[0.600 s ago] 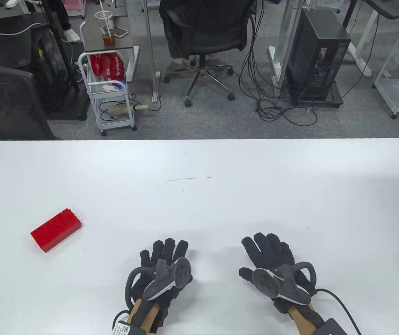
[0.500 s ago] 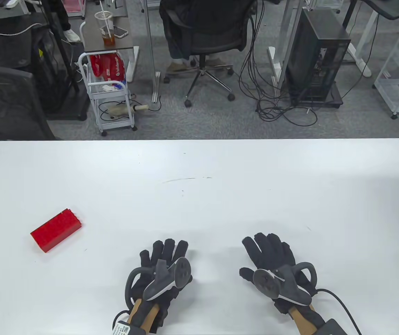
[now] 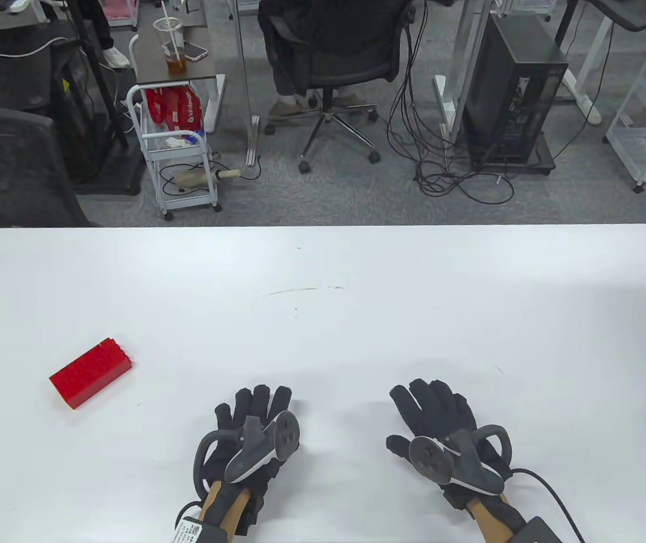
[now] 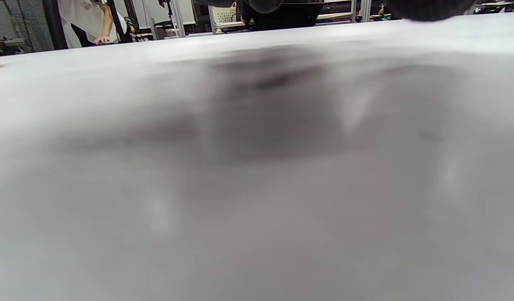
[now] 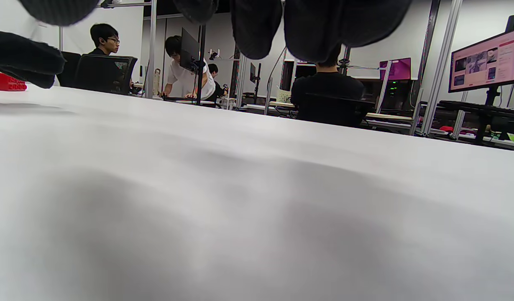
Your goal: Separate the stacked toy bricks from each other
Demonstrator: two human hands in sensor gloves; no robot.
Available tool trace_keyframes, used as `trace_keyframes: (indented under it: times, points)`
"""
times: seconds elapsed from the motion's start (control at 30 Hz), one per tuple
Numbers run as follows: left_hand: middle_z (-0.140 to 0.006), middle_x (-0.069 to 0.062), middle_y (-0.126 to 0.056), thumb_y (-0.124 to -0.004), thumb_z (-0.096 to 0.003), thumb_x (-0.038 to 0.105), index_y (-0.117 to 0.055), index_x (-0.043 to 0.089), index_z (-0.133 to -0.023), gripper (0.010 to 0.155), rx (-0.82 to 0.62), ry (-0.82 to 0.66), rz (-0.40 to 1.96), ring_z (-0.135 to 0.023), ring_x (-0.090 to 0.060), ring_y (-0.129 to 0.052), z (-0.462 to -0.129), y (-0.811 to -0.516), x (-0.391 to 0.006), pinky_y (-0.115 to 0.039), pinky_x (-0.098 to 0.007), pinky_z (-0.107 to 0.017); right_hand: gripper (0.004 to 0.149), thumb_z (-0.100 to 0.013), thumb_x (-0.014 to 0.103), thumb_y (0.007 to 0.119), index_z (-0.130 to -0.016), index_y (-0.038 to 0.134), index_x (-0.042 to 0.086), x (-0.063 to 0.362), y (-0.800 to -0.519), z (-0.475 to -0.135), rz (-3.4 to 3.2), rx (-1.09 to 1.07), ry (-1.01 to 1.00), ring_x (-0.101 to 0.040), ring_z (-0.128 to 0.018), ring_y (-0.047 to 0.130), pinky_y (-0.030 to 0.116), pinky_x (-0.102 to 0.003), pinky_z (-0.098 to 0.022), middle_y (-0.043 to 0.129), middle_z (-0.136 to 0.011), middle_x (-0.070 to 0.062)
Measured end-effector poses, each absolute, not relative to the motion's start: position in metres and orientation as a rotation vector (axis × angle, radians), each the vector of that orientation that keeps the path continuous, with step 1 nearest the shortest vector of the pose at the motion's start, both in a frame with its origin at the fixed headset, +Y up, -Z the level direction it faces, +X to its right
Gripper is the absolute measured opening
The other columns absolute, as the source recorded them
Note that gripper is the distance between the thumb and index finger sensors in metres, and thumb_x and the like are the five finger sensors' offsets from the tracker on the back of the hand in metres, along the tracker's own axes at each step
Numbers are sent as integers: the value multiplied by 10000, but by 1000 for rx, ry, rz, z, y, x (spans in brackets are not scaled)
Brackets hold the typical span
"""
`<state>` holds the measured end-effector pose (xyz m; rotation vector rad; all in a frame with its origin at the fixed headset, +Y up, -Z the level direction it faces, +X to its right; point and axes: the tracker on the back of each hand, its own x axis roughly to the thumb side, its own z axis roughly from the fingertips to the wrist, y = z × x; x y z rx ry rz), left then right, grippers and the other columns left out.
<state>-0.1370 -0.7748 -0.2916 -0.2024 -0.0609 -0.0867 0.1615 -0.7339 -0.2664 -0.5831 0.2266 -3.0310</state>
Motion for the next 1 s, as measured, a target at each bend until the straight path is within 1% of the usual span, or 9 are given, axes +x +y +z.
trace_keyframes:
  times: [0.27, 0.37, 0.47, 0.53, 0.63, 0.8, 0.93, 1.0]
  points:
    - [-1280, -19, -250, -564, -425, 646, -76, 383, -1131, 897, -161, 77, -86, -1206, -354, -323, -309, -767, -177, -362, -623, -850, 803, -487, 671, 561, -1157, 370, 273, 163, -733, -266, -3044, -588, 237, -529, -1062, 656, 601, -674, -707, 549, -1202, -171]
    - [-1280, -14, -201, -567, -426, 647, -46, 381, -1122, 909, -172, 144, -97, -1211, -356, -284, -319, -763, -195, -343, -624, -857, 802, -487, 672, 561, -1157, 368, 276, 163, -733, -266, -3050, -590, 239, -526, -1065, 652, 600, -674, -709, 546, -1203, -173]
    - [-1276, -18, -153, -568, -427, 647, -15, 374, -1113, 922, -220, 222, -81, -1212, -357, -235, -330, -761, -214, -320, -623, -862, 801, -487, 672, 560, -1158, 367, 278, 163, -733, -266, -3058, -597, 232, -525, -1067, 651, 600, -673, -710, 547, -1204, -170]
    - [-1270, -13, -89, -563, -425, 648, 22, 374, -1096, 931, -258, 270, -80, -1213, -357, -195, -337, -760, -224, -294, -624, -867, 802, -487, 673, 560, -1158, 365, 279, 163, -734, -267, -3065, -603, 225, -525, -1068, 648, 597, -674, -710, 544, -1205, -169]
    - [-1260, -1, -38, -557, -419, 654, 65, 382, -1077, 946, -275, 339, -90, -1216, -347, -140, -349, -757, -243, -265, -622, -876, 801, -488, 674, 558, -1159, 364, 281, 164, -734, -267, -3068, -607, 225, -521, -1070, 647, 597, -673, -712, 544, -1206, -169]
    - [-1240, 16, 35, -550, -416, 658, 101, 386, -1058, 954, -294, 508, 52, -1210, -341, -75, -366, -752, -279, -225, -625, -878, 802, -488, 674, 558, -1159, 362, 283, 164, -734, -267, -3077, -620, 219, -523, -1072, 643, 593, -674, -714, 542, -1208, -168]
    - [-1229, 12, 63, -538, -420, 661, 116, 375, -1055, 955, -264, 634, 172, -1202, -346, -46, -374, -753, -307, -215, -628, -874, 801, -489, 675, 557, -1160, 360, 286, 163, -735, -267, -3079, -631, 216, -519, -1076, 640, 591, -675, -715, 539, -1209, -167]
    - [-1220, -9, 81, -529, -426, 660, 125, 365, -1053, 952, -258, 704, 269, -1188, -358, -12, -376, -755, -322, -201, -634, -867, 799, -489, 676, 556, -1159, 360, 290, 163, -735, -266, -3082, -636, 213, -519, -1077, 638, 589, -676, -716, 537, -1211, -165]
